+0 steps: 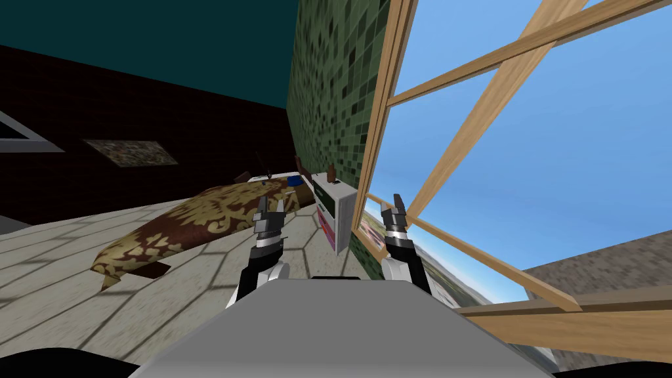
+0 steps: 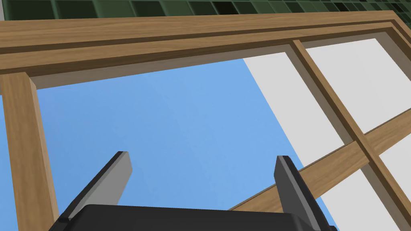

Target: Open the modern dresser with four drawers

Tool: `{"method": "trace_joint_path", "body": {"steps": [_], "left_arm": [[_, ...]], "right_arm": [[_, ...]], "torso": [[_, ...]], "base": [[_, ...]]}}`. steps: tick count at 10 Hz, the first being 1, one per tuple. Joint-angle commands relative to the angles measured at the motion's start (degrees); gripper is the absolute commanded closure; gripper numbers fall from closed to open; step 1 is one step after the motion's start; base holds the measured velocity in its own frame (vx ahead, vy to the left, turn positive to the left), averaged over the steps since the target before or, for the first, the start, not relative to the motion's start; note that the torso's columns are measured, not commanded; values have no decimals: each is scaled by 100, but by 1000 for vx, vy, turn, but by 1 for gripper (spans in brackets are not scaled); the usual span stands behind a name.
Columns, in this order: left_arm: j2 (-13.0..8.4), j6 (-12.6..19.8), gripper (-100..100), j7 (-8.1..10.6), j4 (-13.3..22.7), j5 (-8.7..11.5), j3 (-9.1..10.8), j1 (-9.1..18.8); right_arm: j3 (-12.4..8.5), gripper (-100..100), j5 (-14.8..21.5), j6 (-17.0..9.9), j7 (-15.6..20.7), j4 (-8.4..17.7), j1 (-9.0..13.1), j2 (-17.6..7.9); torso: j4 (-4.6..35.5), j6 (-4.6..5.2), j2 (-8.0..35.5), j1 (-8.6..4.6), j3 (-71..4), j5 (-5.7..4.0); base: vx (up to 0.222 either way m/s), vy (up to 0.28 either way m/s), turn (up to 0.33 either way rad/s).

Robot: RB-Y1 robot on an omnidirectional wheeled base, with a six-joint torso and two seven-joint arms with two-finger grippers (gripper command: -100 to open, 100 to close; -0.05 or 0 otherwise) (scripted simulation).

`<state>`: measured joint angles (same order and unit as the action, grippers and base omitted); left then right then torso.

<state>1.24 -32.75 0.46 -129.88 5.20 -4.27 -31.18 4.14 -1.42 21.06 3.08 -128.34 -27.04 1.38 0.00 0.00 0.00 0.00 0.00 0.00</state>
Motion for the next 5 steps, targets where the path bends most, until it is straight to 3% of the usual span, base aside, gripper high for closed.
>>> {"method": "trace_joint_path", "body": {"steps": [1,5], "left_arm": [[0,0,0,0,0,0,0,0],[0,0,0,0,-1,0,0,0]], "right_arm": [[0,0,0,0,0,0,0,0],[0,0,0,0,0,-1,0,0]], "torso": [[235,0,232,0,-467,0],[1846,0,1845,0,-3692,0]], "base": [[0,0,0],[0,0,0]]}}
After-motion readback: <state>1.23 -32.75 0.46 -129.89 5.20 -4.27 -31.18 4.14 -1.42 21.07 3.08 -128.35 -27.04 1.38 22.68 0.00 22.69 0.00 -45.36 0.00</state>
